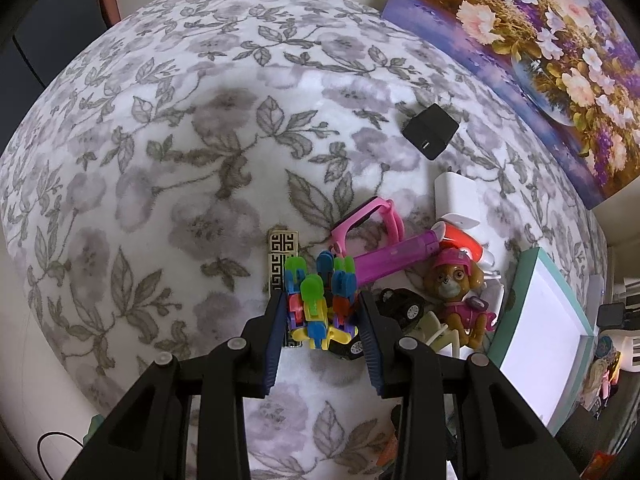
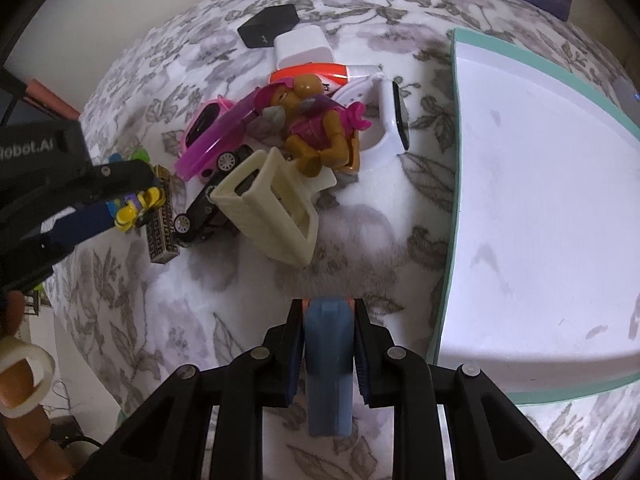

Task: Organize rigid objects
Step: 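Carry the block toy and pencil case into the tray and release both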

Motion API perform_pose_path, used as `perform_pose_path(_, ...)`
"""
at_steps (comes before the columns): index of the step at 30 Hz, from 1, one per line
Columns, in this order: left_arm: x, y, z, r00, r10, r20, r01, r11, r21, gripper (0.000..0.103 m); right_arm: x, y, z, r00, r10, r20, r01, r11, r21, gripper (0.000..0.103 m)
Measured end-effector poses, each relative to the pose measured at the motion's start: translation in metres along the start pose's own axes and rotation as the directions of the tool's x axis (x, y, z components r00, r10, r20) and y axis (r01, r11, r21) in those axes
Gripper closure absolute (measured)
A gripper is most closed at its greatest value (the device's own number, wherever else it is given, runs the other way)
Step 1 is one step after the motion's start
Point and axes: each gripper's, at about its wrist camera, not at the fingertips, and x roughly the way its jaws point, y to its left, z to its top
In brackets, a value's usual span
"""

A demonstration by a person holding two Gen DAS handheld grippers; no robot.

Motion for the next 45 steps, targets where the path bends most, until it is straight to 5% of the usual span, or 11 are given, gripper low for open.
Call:
perform_pose_path(6, -0.01, -0.002, 0.0, 0.999, -0.024, 0.033, 0.024, 1.0, 0.005, 0.066, -0.004, 0.007, -0.003, 1.0, -0.005, 0.023, 0.005, 1.0, -0.003, 0.08)
perform_pose_path(15, -0.043, -0.032, -0.009, 0.99, -0.048, 0.132, 0.037, 0.996, 0.082, 0.066, -0.07, -0.007, 0.002, 0.973, 0.063, 0.222, -0.071, 0.997, 0.027, 0.08)
perform_pose_path(23, -0.052, -0.072, -0.026, 0.983, -0.077, 0.164, 0.044, 0.979, 0.199, 0.066, -0.101, -0.042, 0.012, 0.944, -0.02, 0.33, -0.02, 0.993, 0.118, 0.079)
perform_pose_path(34, -0.037, -0.163, -0.072, 0.984, -0.142, 0.106, 0.08, 0.889, 0.452, 0.066, -0.117, -0.141, 0.017, 0.931, -0.139, 0.337, 0.006, 0.93, 0.367, 0.079)
perform_pose_path(45, 0.01, -0.231, -0.092, 0.99, -0.141, 0.025, 0.1, 0.806, 0.584, 0.066, -0.11, -0.198, 0.017, 0.925, -0.268, 0.271, 0.106, 0.865, 0.491, 0.079)
